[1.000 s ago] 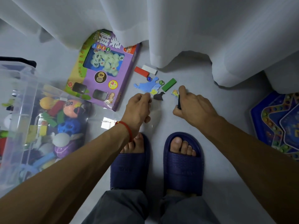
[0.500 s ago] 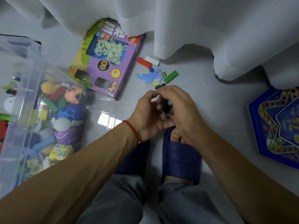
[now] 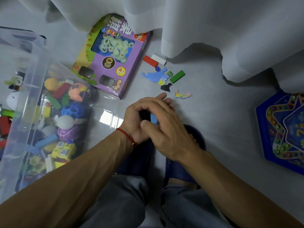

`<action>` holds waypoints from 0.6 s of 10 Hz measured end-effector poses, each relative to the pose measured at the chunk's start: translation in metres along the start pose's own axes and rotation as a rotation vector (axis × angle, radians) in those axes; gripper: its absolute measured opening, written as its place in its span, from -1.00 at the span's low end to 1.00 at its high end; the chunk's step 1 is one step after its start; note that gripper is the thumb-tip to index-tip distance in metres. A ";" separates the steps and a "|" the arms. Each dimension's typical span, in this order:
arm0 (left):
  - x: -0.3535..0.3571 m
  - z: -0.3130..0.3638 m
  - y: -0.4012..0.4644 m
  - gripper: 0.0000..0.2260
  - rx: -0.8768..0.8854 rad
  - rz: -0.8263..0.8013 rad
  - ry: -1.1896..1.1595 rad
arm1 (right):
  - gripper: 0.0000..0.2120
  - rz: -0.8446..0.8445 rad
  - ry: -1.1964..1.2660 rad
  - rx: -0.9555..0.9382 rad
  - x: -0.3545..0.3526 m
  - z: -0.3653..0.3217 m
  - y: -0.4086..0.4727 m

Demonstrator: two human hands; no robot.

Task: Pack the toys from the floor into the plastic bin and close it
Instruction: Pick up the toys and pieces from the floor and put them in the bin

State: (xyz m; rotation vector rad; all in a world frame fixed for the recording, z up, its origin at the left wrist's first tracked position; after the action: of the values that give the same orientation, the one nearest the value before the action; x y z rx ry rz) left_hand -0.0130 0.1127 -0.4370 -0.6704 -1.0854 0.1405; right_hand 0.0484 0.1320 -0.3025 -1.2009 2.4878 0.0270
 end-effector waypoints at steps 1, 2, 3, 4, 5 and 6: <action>0.013 0.007 -0.009 -0.58 -0.007 0.166 -0.142 | -0.77 0.274 0.045 0.016 -0.044 0.019 0.004; 0.017 0.010 -0.008 -0.66 -0.027 0.105 -0.228 | -0.71 0.341 -0.338 0.257 -0.078 0.077 0.016; 0.018 0.016 -0.003 -0.63 -0.018 0.107 -0.196 | -0.58 0.095 -0.738 0.316 -0.073 0.118 0.026; 0.024 0.022 -0.001 -0.60 -0.023 0.086 -0.188 | -0.71 0.125 -0.723 0.215 -0.073 0.122 0.030; 0.022 0.025 0.000 -0.58 -0.012 0.062 -0.225 | -0.77 0.106 -0.680 0.096 -0.070 0.113 0.034; 0.021 0.028 -0.002 -0.59 0.000 0.057 -0.226 | -0.71 0.134 -0.684 0.150 -0.080 0.111 0.043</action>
State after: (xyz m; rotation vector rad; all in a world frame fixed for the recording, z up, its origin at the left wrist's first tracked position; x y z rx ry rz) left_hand -0.0275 0.1325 -0.4114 -0.6977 -1.2831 0.2709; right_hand 0.0966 0.2393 -0.3847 -0.7843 1.9182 0.2399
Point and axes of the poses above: each hand's wrist, its own y-axis towards the middle knuckle, its own x-axis out of the palm, z = x × y, the point moved 8 cm from there along y, towards the middle knuckle, and after that the axes turned 11 degrees about -z, right-handed, at the moved point
